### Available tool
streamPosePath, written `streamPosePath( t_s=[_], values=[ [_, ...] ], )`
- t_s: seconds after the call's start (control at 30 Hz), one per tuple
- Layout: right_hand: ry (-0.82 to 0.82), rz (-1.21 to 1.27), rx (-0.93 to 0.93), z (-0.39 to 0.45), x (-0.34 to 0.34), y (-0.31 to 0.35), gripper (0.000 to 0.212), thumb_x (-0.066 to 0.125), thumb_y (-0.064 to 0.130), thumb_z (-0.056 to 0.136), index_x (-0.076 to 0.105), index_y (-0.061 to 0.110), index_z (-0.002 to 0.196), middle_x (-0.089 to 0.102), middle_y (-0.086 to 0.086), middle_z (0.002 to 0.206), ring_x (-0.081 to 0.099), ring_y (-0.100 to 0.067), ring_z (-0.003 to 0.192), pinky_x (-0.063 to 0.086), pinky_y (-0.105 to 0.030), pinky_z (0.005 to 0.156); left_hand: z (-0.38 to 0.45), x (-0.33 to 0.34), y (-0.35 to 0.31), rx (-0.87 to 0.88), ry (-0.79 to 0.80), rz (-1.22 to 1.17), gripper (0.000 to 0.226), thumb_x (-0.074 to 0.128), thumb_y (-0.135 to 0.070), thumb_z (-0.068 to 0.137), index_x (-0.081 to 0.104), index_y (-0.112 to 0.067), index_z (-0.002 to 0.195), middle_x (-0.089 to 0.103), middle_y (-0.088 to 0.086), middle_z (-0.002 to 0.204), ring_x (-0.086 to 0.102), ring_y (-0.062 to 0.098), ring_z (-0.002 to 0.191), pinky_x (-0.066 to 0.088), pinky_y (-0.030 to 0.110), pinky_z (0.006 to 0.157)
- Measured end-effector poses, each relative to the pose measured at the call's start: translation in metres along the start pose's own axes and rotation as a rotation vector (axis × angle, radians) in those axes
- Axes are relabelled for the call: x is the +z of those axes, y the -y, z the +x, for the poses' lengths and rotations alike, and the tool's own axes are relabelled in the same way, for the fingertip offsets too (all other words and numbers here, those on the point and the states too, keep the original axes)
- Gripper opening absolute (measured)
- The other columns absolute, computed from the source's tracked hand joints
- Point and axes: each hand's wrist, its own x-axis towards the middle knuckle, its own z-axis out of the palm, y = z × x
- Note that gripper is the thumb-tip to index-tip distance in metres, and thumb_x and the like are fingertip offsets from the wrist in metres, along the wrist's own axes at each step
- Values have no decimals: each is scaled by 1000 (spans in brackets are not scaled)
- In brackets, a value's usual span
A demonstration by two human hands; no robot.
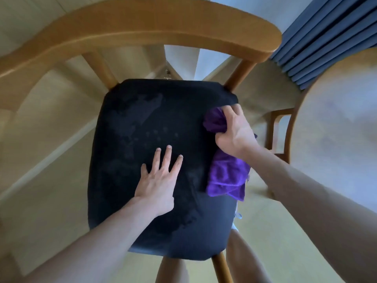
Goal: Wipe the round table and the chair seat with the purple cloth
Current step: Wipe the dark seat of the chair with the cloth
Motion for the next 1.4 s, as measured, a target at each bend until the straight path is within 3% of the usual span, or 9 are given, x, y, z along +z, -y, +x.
streamPosePath(
  t_s=[0.07, 0.23, 0.43, 0.63, 0.83, 1.03, 1.23, 1.3, 1.4],
  values=[
    [78, -95, 35, 11, 18, 16, 52, 61, 7, 72, 49, 14, 122, 40, -6, 124, 47, -33, 113, 45, -36, 79, -8, 10, 4, -18, 15, 5, 135, 85, -37, 79, -25, -30, 157, -44, 5, 159, -25, 37, 154, 21, 63, 121],
    [187, -439, -104, -72, 73, 21, 38, 64, 14, 71, 48, 16, 106, 40, -6, 117, 49, -32, 100, 37, -35, 63, -11, 19, 7, -33, -7, 44, 146, 89, -44, 73, -31, -31, 154, -49, 5, 156, -28, 38, 152, 23, 63, 121],
    [591, -419, -208, -154, 69, -7, 23, 57, 15, 74, 47, 23, 93, 38, 8, 100, 54, -22, 104, 43, -34, 64, -12, 19, 8, -33, 9, 33, 144, 89, -39, 75, -31, -30, 155, -48, 5, 156, -29, 38, 152, 22, 65, 120],
    [26, -17, -20, -90, 48, 19, 29, 56, -3, 67, 41, 16, 82, 39, 4, 91, 49, -31, 73, 39, -37, 55, -13, 23, 8, -10, -45, -38, 133, 86, -26, 77, -18, -30, 159, -41, 3, 161, -28, 36, 153, 19, 65, 122],
    [244, -373, -87, -112, 102, 40, 34, 61, 9, 72, 35, 21, 90, 32, 6, 98, 51, -25, 95, 32, -33, 61, -31, 36, 24, -5, -132, -117, 114, 77, -17, 84, -5, -24, 162, -28, 1, 166, -17, 29, 156, 17, 54, 126],
    [592, -407, -208, -166, 86, 14, 28, 59, 12, 72, 43, 23, 92, 40, 7, 98, 55, -24, 102, 38, -31, 65, -55, 52, 31, 5, -115, -72, 128, 83, -37, 82, -16, -23, 161, -29, 7, 166, -17, 33, 157, 11, 54, 127],
    [113, 18, -119, -119, 70, 24, 52, 52, 2, 66, 49, 11, 117, 40, 1, 110, 50, -25, 92, 46, -34, 73, -53, 65, 15, -110, -143, -62, 150, 88, -60, 66, -19, -13, 159, -24, 11, 168, -14, 38, 157, 9, 56, 126],
    [105, -121, -117, -105, 83, 27, 60, 57, 3, 69, 46, 7, 128, 43, -8, 122, 45, -30, 104, 41, -32, 87, -50, 68, 16, -116, -154, -69, 152, 88, -62, 64, -18, -13, 159, -25, 9, 168, -15, 36, 157, 11, 54, 126],
    [117, -415, -108, -116, 107, 30, 43, 62, 12, 73, 50, 9, 114, 46, -11, 120, 44, -33, 100, 42, -40, 89, -49, 72, 19, -118, -156, -83, 152, 89, -60, 64, -22, -15, 158, -29, 6, 167, -18, 33, 157, 9, 52, 127]
  ],
)
